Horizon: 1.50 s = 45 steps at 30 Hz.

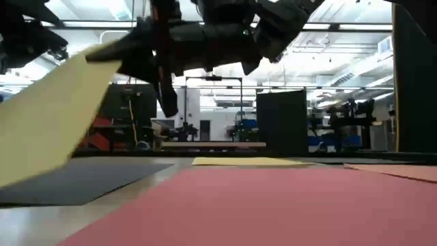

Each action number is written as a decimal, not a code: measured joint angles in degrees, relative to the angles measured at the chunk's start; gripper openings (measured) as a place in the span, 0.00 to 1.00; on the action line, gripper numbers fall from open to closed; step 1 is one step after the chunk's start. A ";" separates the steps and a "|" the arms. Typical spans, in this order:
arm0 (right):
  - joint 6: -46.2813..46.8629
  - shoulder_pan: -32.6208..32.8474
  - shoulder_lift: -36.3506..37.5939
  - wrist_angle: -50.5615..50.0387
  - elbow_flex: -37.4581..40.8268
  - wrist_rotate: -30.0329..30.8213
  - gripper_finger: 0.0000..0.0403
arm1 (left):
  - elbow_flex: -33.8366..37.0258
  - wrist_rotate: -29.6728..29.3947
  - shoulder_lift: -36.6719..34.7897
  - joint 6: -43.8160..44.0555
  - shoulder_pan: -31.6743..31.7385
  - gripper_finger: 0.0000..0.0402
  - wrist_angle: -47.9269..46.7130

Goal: Organize paper
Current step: Stack the yellow paper on top of the yellow paper

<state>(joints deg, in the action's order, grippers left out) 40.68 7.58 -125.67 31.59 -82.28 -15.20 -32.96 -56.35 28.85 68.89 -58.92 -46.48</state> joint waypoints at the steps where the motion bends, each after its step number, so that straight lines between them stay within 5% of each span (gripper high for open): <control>1: 0.06 0.07 0.00 0.65 0.00 -0.14 0.00 | -0.27 -0.69 -0.74 -1.36 0.00 0.40 0.08; 14: 8.06 0.90 0.00 18.73 0.00 -0.76 0.00 | -6.23 -1.54 -4.04 -20.04 0.00 0.40 9.14; 27: 7.24 2.94 0.00 35.06 0.00 9.55 0.00 | -7.04 -1.79 -4.36 -43.01 -0.01 0.40 25.77; 40: 7.56 0.93 0.90 45.66 0.00 10.49 0.00 | -4.98 -4.78 -6.12 -47.16 -1.27 0.40 25.88; 45: 5.69 1.04 3.43 45.62 0.00 8.65 0.00 | 5.25 -6.92 -9.68 -35.84 -1.27 0.40 24.46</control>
<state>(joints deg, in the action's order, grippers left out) 46.37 8.62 -122.23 77.21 -82.28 -6.55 -27.71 -63.27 19.17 33.05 -60.18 -22.02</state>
